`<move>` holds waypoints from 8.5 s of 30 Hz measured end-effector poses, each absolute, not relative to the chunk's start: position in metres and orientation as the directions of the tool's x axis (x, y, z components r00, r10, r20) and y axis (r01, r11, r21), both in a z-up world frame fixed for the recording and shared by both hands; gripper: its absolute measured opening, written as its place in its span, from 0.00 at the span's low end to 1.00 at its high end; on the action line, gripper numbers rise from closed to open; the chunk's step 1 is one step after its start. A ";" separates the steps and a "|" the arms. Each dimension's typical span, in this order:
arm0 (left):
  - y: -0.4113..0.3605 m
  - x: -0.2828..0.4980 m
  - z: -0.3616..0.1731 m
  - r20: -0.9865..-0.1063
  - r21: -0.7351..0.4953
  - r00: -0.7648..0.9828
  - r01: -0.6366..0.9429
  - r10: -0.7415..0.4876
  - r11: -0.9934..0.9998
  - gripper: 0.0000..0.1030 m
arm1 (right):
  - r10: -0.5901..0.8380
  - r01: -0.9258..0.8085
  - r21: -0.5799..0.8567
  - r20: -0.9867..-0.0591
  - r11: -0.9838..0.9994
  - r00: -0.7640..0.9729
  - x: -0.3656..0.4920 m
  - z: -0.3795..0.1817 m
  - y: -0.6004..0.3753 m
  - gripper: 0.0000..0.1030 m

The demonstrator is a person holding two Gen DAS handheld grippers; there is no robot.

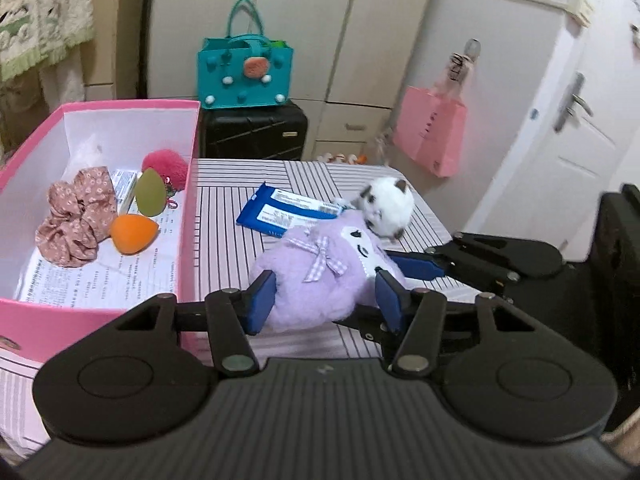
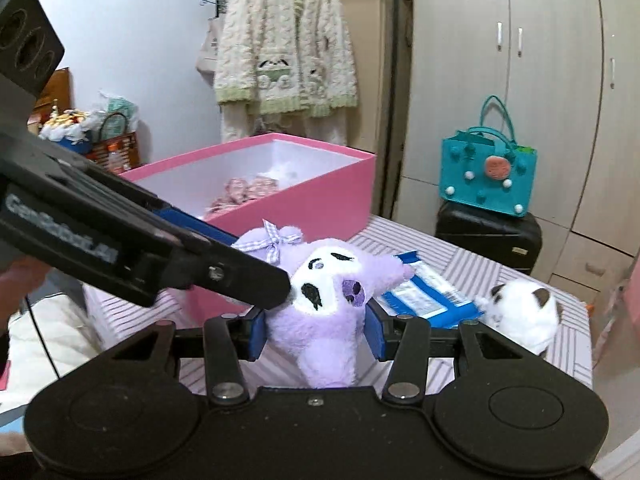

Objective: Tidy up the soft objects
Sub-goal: 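Lift the purple plush with both grippers and carry it into the pink box, then open both grippers to release the purple plush into the box, then move both tools back toward the white plush and blue packet, then close the left gripper on the white-and-brown plush toy, then lift the white-and-brown plush with the left gripper and carry it over the pink box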

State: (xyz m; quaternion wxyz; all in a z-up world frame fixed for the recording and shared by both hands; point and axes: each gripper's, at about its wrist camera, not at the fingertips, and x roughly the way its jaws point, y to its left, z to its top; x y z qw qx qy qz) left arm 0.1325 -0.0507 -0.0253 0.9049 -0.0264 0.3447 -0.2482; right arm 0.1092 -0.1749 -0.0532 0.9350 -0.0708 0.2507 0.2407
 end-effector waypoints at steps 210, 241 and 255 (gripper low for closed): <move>-0.217 0.253 -0.093 -0.655 -0.164 0.533 0.592 -0.536 0.789 0.57 | 0.376 -0.373 0.116 -0.519 0.921 0.767 0.212 -0.129 -0.326 0.66; -0.134 0.134 -0.050 -0.706 -0.236 0.425 0.612 -0.566 0.755 0.57 | 0.445 -0.510 0.047 -0.560 0.859 0.699 0.085 -0.075 -0.250 0.69; -0.072 0.107 -0.014 -0.673 -0.245 0.436 0.630 -0.597 0.737 0.56 | 0.427 -0.552 -0.104 -0.521 0.828 0.739 0.059 -0.030 -0.187 0.70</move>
